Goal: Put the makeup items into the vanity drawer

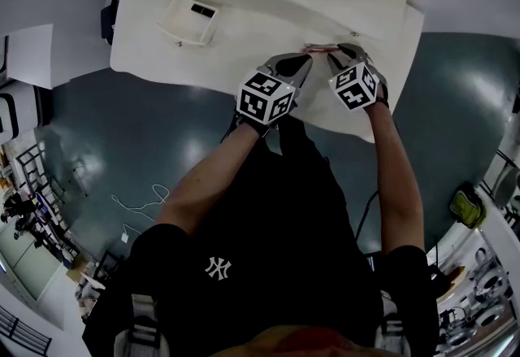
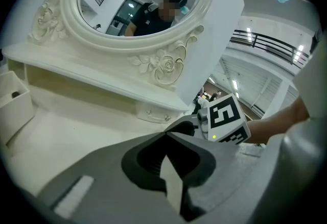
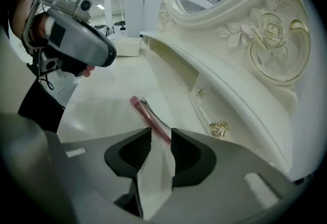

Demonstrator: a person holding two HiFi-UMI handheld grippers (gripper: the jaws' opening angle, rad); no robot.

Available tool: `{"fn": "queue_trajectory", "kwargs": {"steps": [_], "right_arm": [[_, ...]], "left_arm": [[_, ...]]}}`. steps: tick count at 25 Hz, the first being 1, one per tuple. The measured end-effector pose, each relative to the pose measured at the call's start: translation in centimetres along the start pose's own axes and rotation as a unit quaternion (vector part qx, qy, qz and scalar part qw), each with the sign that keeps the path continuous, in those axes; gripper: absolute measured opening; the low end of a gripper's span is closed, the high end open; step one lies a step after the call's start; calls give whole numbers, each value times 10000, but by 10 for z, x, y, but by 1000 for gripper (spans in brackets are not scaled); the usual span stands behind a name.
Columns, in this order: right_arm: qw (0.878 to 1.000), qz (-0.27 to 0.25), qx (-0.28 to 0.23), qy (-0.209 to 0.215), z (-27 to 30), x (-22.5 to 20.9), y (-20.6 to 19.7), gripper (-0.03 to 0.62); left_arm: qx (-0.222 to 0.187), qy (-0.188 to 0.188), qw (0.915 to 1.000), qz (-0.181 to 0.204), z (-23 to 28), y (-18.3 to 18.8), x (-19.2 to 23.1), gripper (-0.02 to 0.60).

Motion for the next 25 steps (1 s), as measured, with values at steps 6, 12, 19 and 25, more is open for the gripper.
{"fn": "queue_trajectory", "kwargs": {"steps": [6,12,19,25], "right_arm": [[9989,-430,164,18,-3,6,-4,95],[9963,-793,318,52,1,8,-3,82],[9920,-1144,506,157,0,14,-7,54],[9950,-964,223,139,-14,19,-3,51]], "left_arm": [[-3,-1,10000,-1,2,1,-2,0],[-15,46,10000,-25,0,-1,-2,0],[-44,115,9999,-51,-5,-5,-1,0],[-96,141,9998,-38,-12,-6,-2,0]]}}
Point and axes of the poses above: the fingertips, and each gripper's own axes: z forward along the fingers, x to its left, y out of its top, the point moved 3 cm from there along -z, backward along the fingers, and after that the axes turned 13 degrees about z, right-handed, at the moved point
